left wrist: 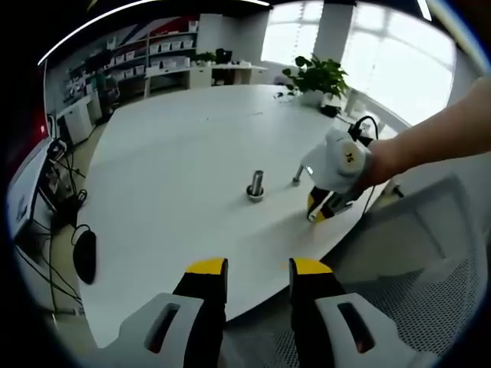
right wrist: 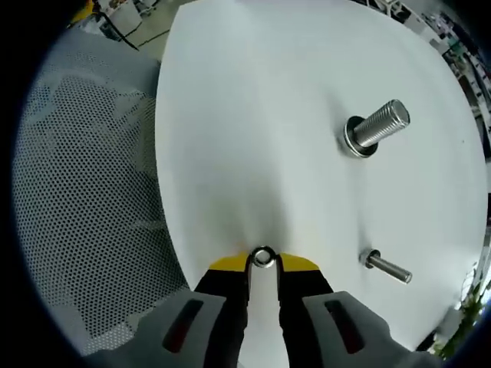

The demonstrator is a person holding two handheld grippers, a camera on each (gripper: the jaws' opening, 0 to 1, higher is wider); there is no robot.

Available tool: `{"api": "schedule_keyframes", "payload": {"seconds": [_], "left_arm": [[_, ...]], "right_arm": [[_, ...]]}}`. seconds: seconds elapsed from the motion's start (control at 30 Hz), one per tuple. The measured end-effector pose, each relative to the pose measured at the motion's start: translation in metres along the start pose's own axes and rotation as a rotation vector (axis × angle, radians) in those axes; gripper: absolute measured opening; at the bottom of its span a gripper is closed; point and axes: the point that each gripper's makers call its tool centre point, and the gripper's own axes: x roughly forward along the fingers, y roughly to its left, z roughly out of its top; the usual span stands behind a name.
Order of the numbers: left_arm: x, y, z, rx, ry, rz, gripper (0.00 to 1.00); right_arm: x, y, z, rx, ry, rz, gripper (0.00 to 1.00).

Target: Place the washer onto the threaded stud by aligning its center hole with the stud, sliding it down to the base, and recovering from edge contact or off-axis alignment until the washer reaches the visible bottom stop.

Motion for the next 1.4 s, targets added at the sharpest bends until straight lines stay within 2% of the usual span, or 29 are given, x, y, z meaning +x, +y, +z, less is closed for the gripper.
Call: {"api": "schedule_keyframes", "payload": {"seconds": [0.17,0.27,0.47,0.53,0.7,0.87,1.03,1.2,1.4], "left_arm": [[-0.0006,0.001,0.0008,-0.003,-0.004,0.004,0.3],[-0.0007,0.0013,0.0016,-0.003,-0.008,0.005,0.3],[-0.0013,0.0024,0.0023,-0.01,-0.014,0.009,0.3],[-0.0009,0.0023,0.0019,-0.008,-0.011,0.007,0.3],[-0.0007,0.0021,0.0011,-0.011,-0.008,0.005,0.3],[-0.0005,0.0019,0.0018,-0.006,-0.008,0.005,0.29],[0.0002,0.0012,0.0002,-0.009,-0.002,0.0,0.3],[0.0004,0.0015,-0.0001,-0.007,0.0,0.0,0.3],[0.0001,0.0012,-0.0005,-0.009,0.0,0.001,0.29]], "right_arm": [[-0.0009,0.001,-0.0014,-0.016,0.024,0.0,0.14],[0.0003,-0.0007,-0.0009,0.003,0.037,0.002,0.14],[0.0002,0.0027,-0.0013,-0.018,0.088,-0.023,0.14],[-0.0009,0.0009,-0.0024,-0.018,0.08,-0.016,0.14],[-0.0017,0.0004,-0.0031,0.042,0.009,-0.026,0.13],[-0.0015,-0.0005,-0.003,0.041,-0.064,-0.022,0.13],[0.0001,0.0011,-0.0015,0.038,-0.051,-0.046,0.13],[-0.0012,0.0001,-0.0014,0.037,-0.052,-0.04,0.13],[-0.0026,-0.0001,-0.0026,0.023,-0.077,-0.034,0.13]]}}
